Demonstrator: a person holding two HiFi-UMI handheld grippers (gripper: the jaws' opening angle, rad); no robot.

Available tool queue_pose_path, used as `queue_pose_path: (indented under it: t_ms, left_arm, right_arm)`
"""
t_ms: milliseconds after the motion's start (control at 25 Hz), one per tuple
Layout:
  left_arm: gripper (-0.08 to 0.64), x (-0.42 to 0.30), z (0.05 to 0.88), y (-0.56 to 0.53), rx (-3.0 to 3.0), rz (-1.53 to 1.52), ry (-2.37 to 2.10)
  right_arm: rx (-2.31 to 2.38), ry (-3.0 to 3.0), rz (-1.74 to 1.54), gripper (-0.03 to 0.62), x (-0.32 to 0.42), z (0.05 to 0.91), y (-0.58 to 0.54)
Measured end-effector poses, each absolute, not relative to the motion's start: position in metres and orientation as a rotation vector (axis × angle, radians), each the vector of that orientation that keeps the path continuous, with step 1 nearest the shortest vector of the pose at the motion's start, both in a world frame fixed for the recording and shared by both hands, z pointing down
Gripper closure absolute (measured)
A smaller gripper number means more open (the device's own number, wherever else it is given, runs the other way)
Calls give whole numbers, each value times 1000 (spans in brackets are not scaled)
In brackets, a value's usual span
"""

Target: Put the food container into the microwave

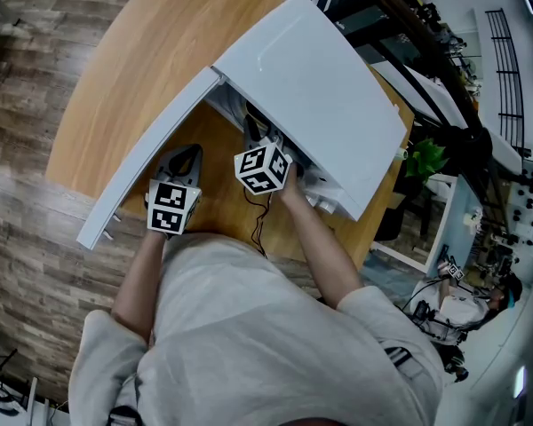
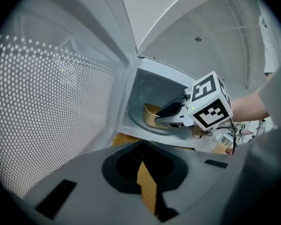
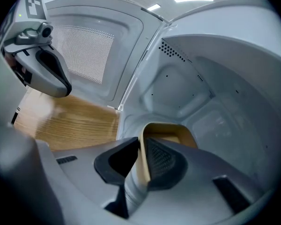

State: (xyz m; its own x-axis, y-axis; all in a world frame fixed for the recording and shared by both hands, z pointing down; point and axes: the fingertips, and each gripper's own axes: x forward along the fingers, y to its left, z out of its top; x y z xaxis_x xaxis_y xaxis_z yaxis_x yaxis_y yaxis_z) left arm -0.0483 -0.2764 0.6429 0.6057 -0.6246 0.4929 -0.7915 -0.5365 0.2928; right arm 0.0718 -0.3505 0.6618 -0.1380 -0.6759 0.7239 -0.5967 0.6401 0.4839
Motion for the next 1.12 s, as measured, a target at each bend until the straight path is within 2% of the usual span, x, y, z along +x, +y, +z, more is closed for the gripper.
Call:
queue_pose_path:
  t_ms: [1120]
  left_arm:
    - [548,-42,640,-279,2370,471,-1083]
  right_arm:
    - [1129,-1919,-1,471,62,646,-339]
